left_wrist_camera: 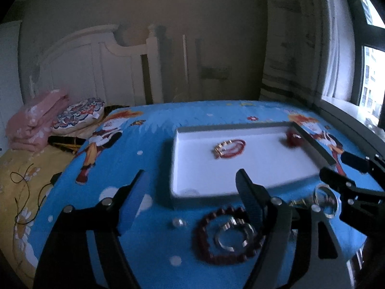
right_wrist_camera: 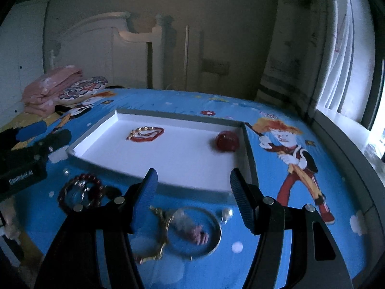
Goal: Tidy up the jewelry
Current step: 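Withdraw both open tools from the tray back toward the remaining jewelry, then grasp the gold ring with the left tool while the right grasps the silver bangle, then drop the ring into the tray with the left tool while the right drops the bangle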
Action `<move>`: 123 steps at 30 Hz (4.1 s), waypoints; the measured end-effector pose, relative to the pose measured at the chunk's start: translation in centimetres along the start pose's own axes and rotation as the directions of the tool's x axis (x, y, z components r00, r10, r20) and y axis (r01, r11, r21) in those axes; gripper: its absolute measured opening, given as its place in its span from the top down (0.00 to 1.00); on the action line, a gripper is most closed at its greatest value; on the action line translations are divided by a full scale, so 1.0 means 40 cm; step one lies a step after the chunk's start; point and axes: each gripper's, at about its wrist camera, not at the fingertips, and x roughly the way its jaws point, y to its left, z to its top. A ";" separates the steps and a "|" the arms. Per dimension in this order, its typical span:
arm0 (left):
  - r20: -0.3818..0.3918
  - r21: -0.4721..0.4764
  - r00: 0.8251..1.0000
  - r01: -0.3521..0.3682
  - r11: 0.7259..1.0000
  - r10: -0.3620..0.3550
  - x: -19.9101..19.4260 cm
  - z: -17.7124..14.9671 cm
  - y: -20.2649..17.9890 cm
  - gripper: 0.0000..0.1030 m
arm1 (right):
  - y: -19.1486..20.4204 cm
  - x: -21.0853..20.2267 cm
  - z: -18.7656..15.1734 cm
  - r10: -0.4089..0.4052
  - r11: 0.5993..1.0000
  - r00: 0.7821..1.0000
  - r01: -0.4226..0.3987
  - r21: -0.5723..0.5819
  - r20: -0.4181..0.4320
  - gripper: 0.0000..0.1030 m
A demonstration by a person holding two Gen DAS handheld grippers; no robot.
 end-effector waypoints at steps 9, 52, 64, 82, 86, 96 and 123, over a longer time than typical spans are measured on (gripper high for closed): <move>-0.007 0.041 1.000 0.017 0.999 -0.017 -0.008 -0.089 -0.059 0.29 | 0.006 -0.041 -0.079 -0.014 1.000 1.000 0.014 0.004 -0.002 0.41; 0.068 0.077 0.996 0.047 0.996 -0.052 -0.038 -0.133 -0.067 0.63 | 0.041 -0.001 -0.118 0.041 0.999 0.998 -0.043 -0.023 -0.052 0.63; 0.063 0.051 0.996 0.052 0.997 -0.055 -0.041 -0.139 -0.048 0.63 | 0.060 0.034 -0.100 0.040 0.998 0.996 -0.044 -0.049 -0.079 0.88; 0.072 0.050 0.996 0.046 0.998 -0.049 -0.048 -0.139 -0.048 0.63 | 0.055 -0.052 -0.108 0.015 0.997 0.999 -0.012 -0.074 0.040 0.95; 0.073 0.061 0.996 0.044 0.997 -0.048 -0.049 -0.139 -0.057 0.63 | 0.052 -0.049 -0.110 0.014 0.998 0.999 -0.012 -0.070 0.029 0.95; 0.069 0.052 0.996 0.049 0.997 -0.053 -0.048 -0.136 -0.057 0.63 | 0.047 -0.043 -0.111 0.017 0.998 1.000 -0.016 -0.066 0.013 0.95; 0.065 -0.026 0.997 0.038 0.999 -0.036 0.107 0.150 -0.087 0.63 | 0.018 0.088 0.100 -0.002 0.999 0.998 0.005 -0.052 0.066 0.95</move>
